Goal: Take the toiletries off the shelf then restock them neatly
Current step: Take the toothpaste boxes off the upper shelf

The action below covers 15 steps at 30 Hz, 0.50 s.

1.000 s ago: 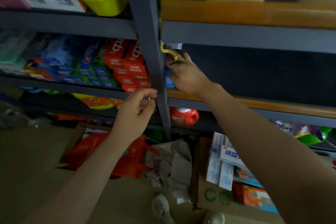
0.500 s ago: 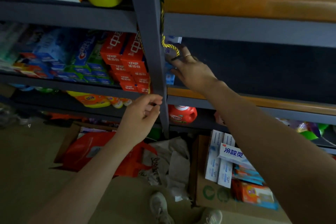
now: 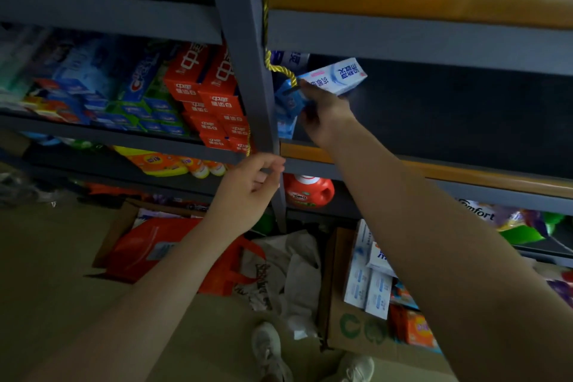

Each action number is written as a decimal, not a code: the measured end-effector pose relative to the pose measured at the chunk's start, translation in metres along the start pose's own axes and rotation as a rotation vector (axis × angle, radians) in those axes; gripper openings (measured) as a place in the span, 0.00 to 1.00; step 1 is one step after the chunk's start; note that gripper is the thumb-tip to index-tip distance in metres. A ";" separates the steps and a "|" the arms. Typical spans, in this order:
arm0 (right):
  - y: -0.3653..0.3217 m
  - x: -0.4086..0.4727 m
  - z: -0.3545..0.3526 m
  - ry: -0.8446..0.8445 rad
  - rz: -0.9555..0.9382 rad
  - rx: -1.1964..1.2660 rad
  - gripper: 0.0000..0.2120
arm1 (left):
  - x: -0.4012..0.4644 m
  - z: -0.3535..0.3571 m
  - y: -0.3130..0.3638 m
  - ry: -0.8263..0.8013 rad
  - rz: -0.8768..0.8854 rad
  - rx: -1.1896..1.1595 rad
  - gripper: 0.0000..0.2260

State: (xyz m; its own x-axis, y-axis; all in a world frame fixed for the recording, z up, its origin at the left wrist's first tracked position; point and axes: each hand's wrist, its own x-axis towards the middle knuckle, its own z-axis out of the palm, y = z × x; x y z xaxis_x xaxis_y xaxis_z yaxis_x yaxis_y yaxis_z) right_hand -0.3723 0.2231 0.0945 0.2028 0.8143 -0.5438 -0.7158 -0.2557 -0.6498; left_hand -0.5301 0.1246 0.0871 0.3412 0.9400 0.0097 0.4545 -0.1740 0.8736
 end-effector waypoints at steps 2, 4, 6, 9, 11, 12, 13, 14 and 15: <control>-0.007 -0.007 -0.004 -0.035 0.082 0.062 0.20 | -0.001 0.001 -0.002 -0.006 -0.005 0.019 0.07; -0.012 -0.026 -0.023 -0.090 0.128 0.055 0.03 | -0.003 0.005 -0.002 -0.002 -0.007 0.010 0.08; -0.016 -0.052 -0.053 -0.115 0.126 -0.034 0.04 | -0.004 0.014 -0.001 -0.009 -0.029 -0.041 0.08; -0.017 -0.085 -0.100 -0.174 0.094 -0.174 0.10 | 0.001 0.039 0.003 -0.035 -0.098 -0.174 0.06; -0.014 -0.097 -0.128 -0.212 0.059 -0.303 0.22 | 0.004 0.058 0.011 -0.044 -0.132 -0.265 0.06; -0.011 -0.104 -0.141 -0.197 0.040 -0.390 0.26 | 0.005 0.067 0.017 -0.052 -0.125 -0.292 0.07; -0.007 -0.109 -0.156 -0.165 0.015 -0.492 0.28 | 0.004 0.076 0.023 -0.078 -0.111 -0.297 0.08; -0.002 -0.114 -0.168 -0.130 -0.006 -0.592 0.28 | 0.003 0.084 0.029 -0.114 -0.110 -0.299 0.08; 0.002 -0.120 -0.179 -0.111 -0.022 -0.666 0.27 | 0.001 0.093 0.032 -0.157 -0.125 -0.298 0.09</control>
State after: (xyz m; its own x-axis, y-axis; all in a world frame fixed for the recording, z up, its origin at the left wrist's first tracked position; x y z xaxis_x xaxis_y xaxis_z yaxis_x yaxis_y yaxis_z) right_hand -0.2786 0.0314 0.0634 0.1173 0.8629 -0.4916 -0.1406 -0.4756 -0.8683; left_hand -0.4388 0.0932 0.0698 0.4311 0.8878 -0.1610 0.2484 0.0548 0.9671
